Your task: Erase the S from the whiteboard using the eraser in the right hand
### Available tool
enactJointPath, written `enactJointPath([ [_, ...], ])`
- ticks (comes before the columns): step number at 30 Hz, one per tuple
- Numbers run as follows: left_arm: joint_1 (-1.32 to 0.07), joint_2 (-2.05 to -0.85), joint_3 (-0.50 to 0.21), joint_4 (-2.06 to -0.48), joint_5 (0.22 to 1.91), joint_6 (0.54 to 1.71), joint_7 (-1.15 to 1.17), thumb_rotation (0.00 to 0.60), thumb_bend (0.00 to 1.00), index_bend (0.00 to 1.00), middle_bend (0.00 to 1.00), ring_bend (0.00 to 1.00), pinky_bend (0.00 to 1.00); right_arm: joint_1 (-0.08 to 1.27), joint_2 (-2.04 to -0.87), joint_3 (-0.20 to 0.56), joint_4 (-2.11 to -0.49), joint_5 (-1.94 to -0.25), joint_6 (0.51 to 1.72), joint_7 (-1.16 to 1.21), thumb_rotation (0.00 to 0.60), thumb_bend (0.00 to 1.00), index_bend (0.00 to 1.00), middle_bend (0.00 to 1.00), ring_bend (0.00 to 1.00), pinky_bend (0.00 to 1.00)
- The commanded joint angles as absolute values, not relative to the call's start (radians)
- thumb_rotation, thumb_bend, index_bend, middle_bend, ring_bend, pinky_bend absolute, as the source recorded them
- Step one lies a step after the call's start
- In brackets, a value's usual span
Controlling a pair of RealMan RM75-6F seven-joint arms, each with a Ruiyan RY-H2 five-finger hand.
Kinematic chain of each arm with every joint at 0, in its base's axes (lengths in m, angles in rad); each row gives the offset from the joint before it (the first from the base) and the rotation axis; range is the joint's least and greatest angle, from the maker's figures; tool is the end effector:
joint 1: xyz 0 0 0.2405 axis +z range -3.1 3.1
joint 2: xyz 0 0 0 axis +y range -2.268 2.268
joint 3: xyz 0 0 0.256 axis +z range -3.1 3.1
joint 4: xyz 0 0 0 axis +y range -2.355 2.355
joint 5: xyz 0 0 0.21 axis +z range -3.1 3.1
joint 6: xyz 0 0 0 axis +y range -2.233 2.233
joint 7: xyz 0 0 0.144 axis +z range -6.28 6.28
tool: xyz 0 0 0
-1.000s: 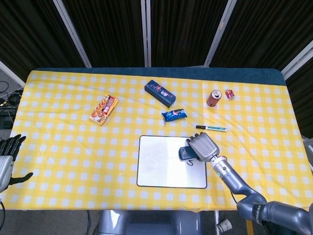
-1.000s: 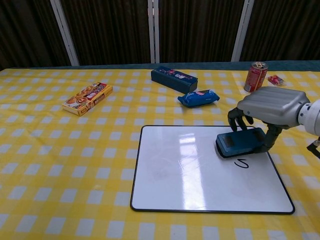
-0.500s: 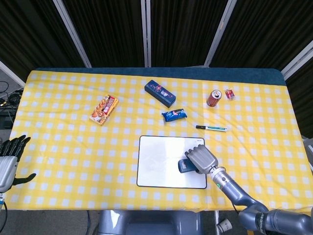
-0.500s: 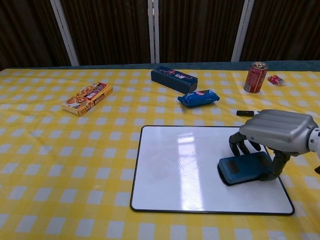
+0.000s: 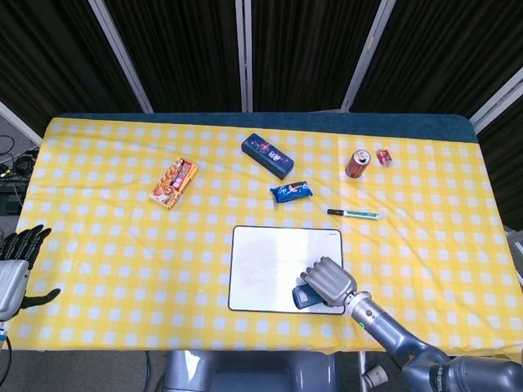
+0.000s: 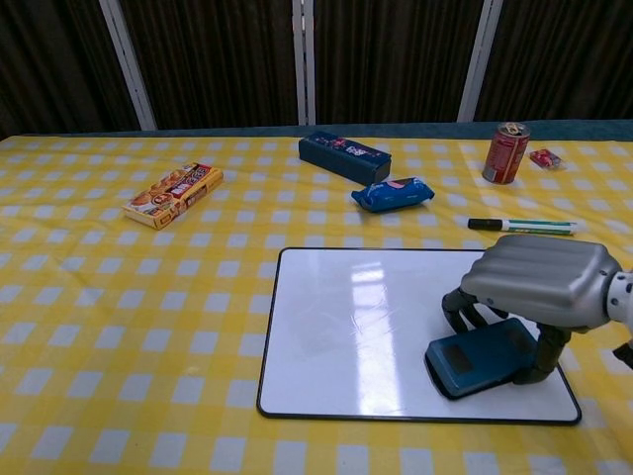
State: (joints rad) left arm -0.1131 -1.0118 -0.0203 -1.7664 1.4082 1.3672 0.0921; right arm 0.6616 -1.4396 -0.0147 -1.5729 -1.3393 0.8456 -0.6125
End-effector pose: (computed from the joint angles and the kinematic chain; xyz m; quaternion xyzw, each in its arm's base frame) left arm -0.3035 0.1794 0.1633 -0.6122 -0.4280 -0.3249 0.5800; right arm -0.1891 -0.2745 -0.0273 0.8822 -0.2116 0.2211 0.3578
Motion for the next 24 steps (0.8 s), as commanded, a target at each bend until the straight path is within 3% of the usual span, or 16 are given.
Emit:
enactJointPath([
  [1, -0.114, -1.010, -0.019, -1.766, 1.411, 1.364, 0.087, 0.600, 0.00, 0.00, 0.00, 0.00, 0.00, 0.676, -1.449, 0.013, -1.533, -1.321, 0.856, -0.617, 0.600, 0.72, 0.55, 0.60, 0.53, 0.53],
  [13, -0.118, -1.009, -0.017, -1.763, 1.417, 1.361, 0.084, 0.600, 0.00, 0.00, 0.00, 0.00, 0.00, 0.712, -1.502, 0.096, -1.417, -1.226, 0.870, -0.600, 0.600, 0.73, 0.55, 0.60, 0.54, 0.53],
  [24, -0.116, -1.006, -0.014, -1.765, 1.423, 1.368, 0.077, 0.600, 0.00, 0.00, 0.00, 0.00, 0.00, 0.725, -1.511, 0.055, -1.430, -1.225, 0.833, -0.587, 0.600, 0.73, 0.54, 0.60, 0.54, 0.53],
])
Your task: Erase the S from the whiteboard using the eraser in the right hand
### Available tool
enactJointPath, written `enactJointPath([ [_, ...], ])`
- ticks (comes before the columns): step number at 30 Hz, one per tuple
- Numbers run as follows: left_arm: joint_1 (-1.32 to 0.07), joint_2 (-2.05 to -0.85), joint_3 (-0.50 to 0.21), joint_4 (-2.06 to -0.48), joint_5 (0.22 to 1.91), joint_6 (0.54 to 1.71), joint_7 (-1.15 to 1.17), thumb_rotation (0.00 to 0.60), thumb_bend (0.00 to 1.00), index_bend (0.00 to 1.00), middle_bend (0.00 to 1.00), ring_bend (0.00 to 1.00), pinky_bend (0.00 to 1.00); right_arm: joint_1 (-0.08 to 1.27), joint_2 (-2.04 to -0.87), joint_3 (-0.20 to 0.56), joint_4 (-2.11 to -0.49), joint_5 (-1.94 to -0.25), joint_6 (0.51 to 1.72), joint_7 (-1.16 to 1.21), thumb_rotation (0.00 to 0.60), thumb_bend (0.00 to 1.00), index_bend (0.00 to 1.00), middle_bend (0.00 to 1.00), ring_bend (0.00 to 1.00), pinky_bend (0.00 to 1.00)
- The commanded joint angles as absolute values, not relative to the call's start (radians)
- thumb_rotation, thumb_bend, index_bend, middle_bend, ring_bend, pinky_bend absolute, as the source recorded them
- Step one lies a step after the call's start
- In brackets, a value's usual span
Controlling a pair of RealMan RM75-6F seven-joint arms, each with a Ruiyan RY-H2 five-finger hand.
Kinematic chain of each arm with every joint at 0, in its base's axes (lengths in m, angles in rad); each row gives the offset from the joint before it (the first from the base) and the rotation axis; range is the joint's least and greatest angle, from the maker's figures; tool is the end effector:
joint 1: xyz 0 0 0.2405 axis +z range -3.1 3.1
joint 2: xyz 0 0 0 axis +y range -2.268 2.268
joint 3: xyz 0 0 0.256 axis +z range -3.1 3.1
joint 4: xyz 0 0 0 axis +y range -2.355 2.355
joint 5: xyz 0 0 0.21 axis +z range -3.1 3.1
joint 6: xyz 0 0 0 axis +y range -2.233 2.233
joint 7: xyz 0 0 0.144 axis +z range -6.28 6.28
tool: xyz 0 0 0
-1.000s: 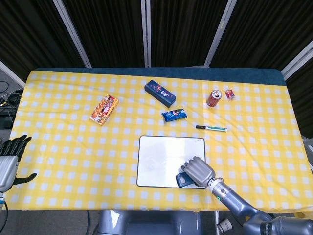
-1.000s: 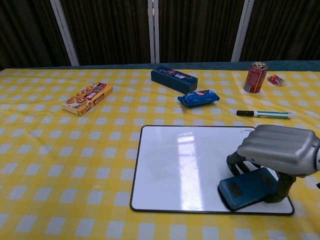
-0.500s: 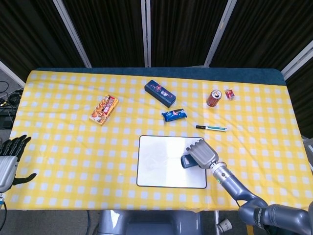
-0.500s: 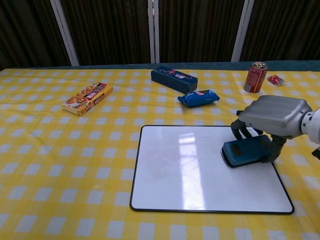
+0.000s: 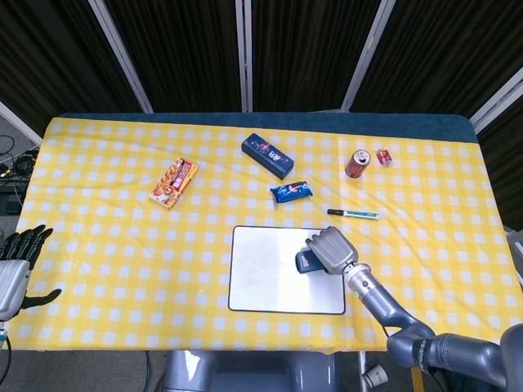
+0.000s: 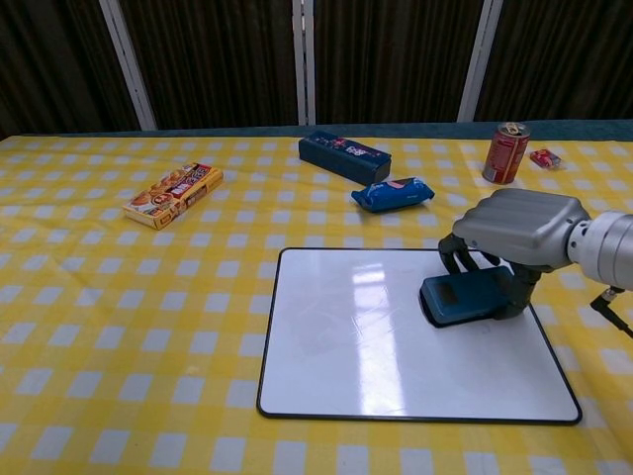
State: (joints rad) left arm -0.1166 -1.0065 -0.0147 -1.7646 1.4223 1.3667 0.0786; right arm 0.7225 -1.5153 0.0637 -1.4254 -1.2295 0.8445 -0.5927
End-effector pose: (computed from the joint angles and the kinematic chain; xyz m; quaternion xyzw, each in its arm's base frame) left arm -0.3024 0.1794 0.1638 -0.6163 -0.4271 -0.3281 0.5746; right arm -0.1842 -0.3226 -0.0305 0.8518 -0.2275 0.2327 0.4105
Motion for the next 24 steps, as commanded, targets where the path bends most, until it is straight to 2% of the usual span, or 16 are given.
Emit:
enactJointPath([
  [1, -0.116, -1.005, -0.014, -1.765, 1.424, 1.368, 0.077, 0.600, 0.00, 0.00, 0.00, 0.00, 0.00, 0.725, -1.507, 0.051, -1.433, -1.224, 0.829, -0.585, 0.600, 0.73, 0.54, 0.60, 0.54, 0.53],
  [9, -0.115, -1.004, -0.015, -1.766, 1.424, 1.371, 0.073, 0.600, 0.00, 0.00, 0.00, 0.00, 0.00, 0.720, -1.443, -0.007, -1.537, -1.230, 0.796, -0.593, 0.600, 0.74, 0.55, 0.60, 0.54, 0.53],
  [18, -0.115, -1.007, -0.014, -1.769, 1.426, 1.374, 0.080, 0.600, 0.00, 0.00, 0.00, 0.00, 0.00, 0.702, -1.406, -0.082, -1.625, -1.312, 0.802, -0.597, 0.600, 0.74, 0.55, 0.60, 0.54, 0.53],
  [24, -0.113, -1.004, -0.013, -1.771, 1.429, 1.379, 0.077, 0.600, 0.00, 0.00, 0.00, 0.00, 0.00, 0.701, -1.425, -0.052, -1.593, -1.321, 0.841, -0.591, 0.600, 0.74, 0.55, 0.60, 0.54, 0.53],
])
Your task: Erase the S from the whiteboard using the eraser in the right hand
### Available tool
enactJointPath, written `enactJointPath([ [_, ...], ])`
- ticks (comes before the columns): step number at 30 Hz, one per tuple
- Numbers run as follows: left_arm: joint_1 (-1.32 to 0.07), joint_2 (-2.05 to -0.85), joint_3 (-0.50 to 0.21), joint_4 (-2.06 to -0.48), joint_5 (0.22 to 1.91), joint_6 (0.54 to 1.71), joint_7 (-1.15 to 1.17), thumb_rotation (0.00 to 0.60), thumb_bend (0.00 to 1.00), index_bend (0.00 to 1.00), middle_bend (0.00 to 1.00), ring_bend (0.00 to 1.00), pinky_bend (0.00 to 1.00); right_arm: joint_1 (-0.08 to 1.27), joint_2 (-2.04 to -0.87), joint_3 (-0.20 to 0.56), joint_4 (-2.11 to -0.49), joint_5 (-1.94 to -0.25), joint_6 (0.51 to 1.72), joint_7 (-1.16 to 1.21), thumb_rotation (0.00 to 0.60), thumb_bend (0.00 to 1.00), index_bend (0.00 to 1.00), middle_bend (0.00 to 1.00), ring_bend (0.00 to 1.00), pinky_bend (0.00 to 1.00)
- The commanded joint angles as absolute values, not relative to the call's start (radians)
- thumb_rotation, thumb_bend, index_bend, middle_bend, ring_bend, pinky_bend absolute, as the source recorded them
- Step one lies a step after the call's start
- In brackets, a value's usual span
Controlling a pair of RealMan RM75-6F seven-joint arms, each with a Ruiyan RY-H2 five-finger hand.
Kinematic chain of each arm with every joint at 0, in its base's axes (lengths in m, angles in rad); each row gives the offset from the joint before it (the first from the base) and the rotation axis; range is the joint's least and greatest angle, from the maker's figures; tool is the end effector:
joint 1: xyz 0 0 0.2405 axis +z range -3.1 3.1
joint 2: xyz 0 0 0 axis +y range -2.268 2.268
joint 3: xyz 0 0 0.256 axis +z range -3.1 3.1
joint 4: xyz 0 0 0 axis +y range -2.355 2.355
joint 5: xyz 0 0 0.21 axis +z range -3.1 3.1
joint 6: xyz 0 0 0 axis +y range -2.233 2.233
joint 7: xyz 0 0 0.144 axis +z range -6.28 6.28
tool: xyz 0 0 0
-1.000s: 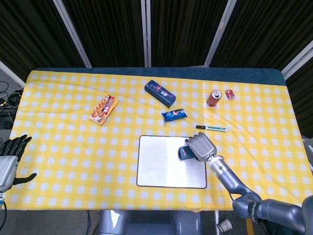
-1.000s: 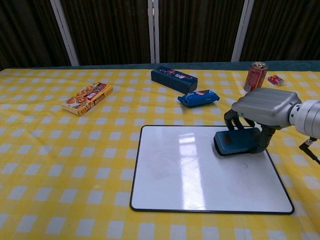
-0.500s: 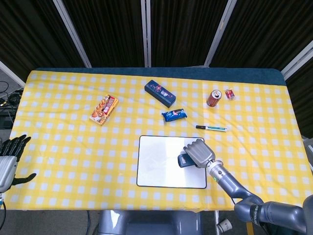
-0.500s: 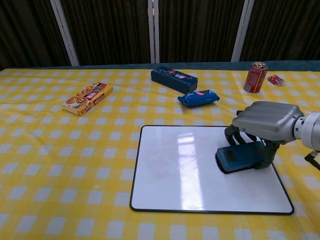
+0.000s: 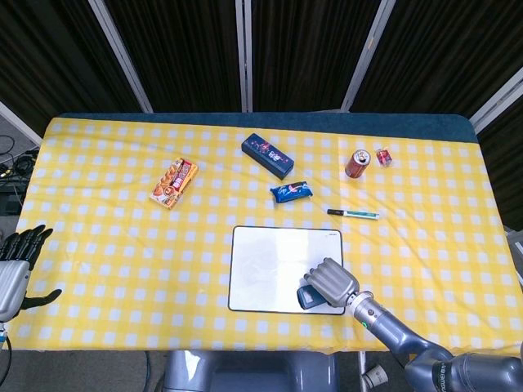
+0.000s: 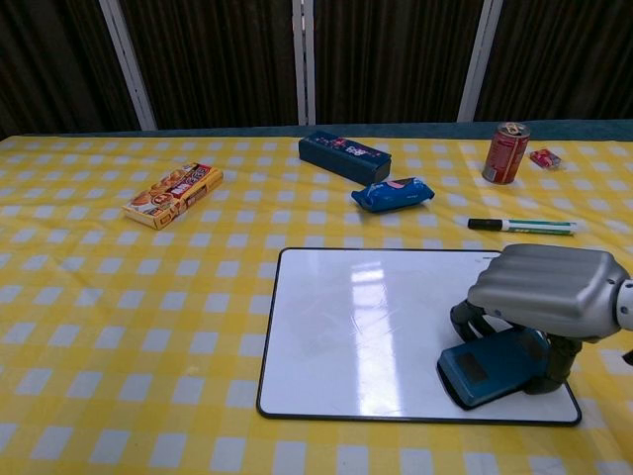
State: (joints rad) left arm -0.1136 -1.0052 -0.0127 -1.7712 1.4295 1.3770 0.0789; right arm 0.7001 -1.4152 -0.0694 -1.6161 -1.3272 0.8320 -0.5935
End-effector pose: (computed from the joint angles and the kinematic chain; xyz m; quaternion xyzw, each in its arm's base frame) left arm -0.3004 0.1781 0.1643 -0.6156 -0.4255 -0.3322 0.5741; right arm -0.1869 -0.2643 -0.0285 0.8955 -0.2161 0.2091 0.3281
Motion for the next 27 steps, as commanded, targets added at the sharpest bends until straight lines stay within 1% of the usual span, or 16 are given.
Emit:
enactJointPath([
  [1, -0.113, -1.003, -0.014, -1.771, 1.429, 1.379, 0.075, 0.600, 0.00, 0.00, 0.00, 0.00, 0.00, 0.703, -1.430, -0.042, -1.580, -1.314, 0.845, -0.591, 0.600, 0.74, 0.55, 0.60, 0.54, 0.53],
  [8, -0.113, -1.002, -0.014, -1.768, 1.430, 1.379, 0.070, 0.600, 0.00, 0.00, 0.00, 0.00, 0.00, 0.718, -1.477, 0.031, -1.469, -1.263, 0.878, -0.587, 0.600, 0.74, 0.55, 0.60, 0.54, 0.53],
  [13, -0.113, -1.002, -0.015, -1.769, 1.428, 1.378, 0.070, 0.600, 0.00, 0.00, 0.00, 0.00, 0.00, 0.724, -1.502, 0.063, -1.417, -1.225, 0.883, -0.578, 0.600, 0.74, 0.55, 0.60, 0.54, 0.53],
  [20, -0.112, -1.003, -0.013, -1.770, 1.429, 1.379, 0.073, 0.600, 0.00, 0.00, 0.00, 0.00, 0.00, 0.723, -1.499, 0.045, -1.412, -1.214, 0.863, -0.573, 0.600, 0.74, 0.55, 0.60, 0.54, 0.53],
  [25, -0.111, -1.004, -0.011, -1.773, 1.432, 1.382, 0.077, 0.600, 0.00, 0.00, 0.00, 0.00, 0.00, 0.719, -1.479, 0.021, -1.449, -1.226, 0.847, -0.561, 0.600, 0.74, 0.55, 0.60, 0.54, 0.53],
  [27, -0.110, -1.004, -0.011, -1.775, 1.431, 1.382, 0.078, 0.600, 0.00, 0.00, 0.00, 0.00, 0.00, 0.710, -1.462, -0.005, -1.484, -1.260, 0.854, -0.554, 0.600, 0.74, 0.55, 0.60, 0.54, 0.53],
])
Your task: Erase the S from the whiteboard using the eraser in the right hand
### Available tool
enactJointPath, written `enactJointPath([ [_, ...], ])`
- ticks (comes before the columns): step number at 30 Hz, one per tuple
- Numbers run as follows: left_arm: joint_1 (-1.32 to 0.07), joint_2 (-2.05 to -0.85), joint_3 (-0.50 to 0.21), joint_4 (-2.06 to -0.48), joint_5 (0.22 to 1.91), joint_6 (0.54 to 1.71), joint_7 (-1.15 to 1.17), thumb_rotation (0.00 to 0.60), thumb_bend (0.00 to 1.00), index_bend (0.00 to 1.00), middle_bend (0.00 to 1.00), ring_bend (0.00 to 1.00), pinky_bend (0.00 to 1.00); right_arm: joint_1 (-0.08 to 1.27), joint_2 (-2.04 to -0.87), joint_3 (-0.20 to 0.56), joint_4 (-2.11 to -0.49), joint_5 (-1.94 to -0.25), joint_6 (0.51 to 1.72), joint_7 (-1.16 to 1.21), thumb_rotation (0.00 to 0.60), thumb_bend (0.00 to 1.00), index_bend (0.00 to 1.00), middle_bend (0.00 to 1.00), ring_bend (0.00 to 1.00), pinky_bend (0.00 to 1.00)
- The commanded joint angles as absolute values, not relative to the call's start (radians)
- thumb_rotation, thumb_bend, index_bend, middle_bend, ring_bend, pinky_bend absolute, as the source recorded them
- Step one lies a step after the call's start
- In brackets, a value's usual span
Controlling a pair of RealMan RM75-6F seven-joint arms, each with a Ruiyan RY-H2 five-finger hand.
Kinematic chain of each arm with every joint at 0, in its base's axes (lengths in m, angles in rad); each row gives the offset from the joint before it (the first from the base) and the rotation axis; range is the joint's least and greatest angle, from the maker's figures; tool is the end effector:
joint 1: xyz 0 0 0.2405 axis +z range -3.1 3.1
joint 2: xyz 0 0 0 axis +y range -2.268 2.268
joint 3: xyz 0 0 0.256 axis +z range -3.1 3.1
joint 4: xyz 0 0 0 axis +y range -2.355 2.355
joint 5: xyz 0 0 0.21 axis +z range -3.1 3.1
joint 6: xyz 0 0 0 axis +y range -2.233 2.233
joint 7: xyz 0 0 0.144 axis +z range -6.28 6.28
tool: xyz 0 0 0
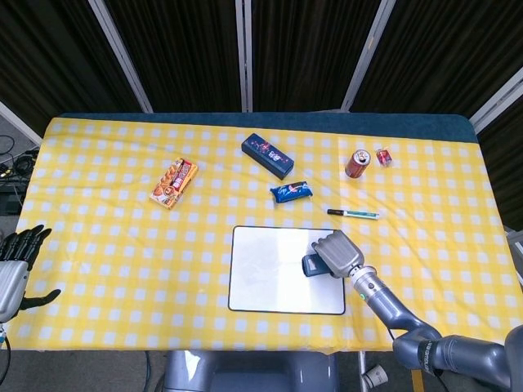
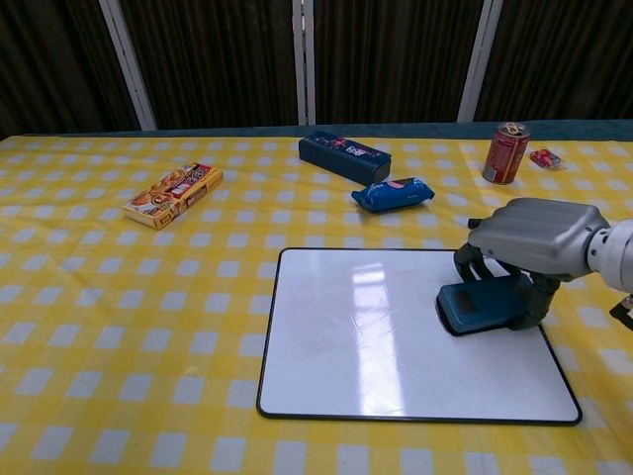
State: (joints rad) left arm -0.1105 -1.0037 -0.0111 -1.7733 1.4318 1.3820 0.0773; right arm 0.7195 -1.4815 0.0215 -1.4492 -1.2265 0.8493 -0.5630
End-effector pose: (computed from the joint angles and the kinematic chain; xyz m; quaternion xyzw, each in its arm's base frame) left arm -0.3002 0.1769 0.1649 -0.6145 -0.4257 -0.3332 0.5746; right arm -0.1952 -0.3149 -0.0251 0.8554 -0.2388 0.2207 0.4031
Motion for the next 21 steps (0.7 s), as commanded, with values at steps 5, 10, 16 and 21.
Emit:
enactJointPath([
  [5, -0.109, -1.003, -0.010, -1.781, 1.440, 1.388, 0.080, 0.600, 0.00, 0.00, 0.00, 0.00, 0.00, 0.689, -1.435, -0.055, -1.528, -1.320, 0.857, -0.522, 0.600, 0.74, 0.55, 0.60, 0.54, 0.53],
  [10, -0.108, -1.002, -0.008, -1.782, 1.441, 1.389, 0.079, 0.600, 0.00, 0.00, 0.00, 0.00, 0.00, 0.670, -1.401, -0.091, -1.578, -1.397, 0.884, -0.489, 0.600, 0.74, 0.55, 0.60, 0.54, 0.53],
  [16, -0.103, -0.997, -0.008, -1.784, 1.445, 1.396, 0.070, 0.600, 0.00, 0.00, 0.00, 0.00, 0.00, 0.638, -1.335, -0.052, -1.601, -1.449, 0.998, -0.402, 0.600, 0.74, 0.55, 0.60, 0.54, 0.53],
  [21, -0.100, -0.992, -0.007, -1.788, 1.450, 1.402, 0.060, 0.600, 0.00, 0.00, 0.00, 0.00, 0.00, 0.585, -1.277, -0.006, -1.541, -1.428, 1.101, -0.313, 0.600, 0.74, 0.54, 0.60, 0.54, 0.53],
])
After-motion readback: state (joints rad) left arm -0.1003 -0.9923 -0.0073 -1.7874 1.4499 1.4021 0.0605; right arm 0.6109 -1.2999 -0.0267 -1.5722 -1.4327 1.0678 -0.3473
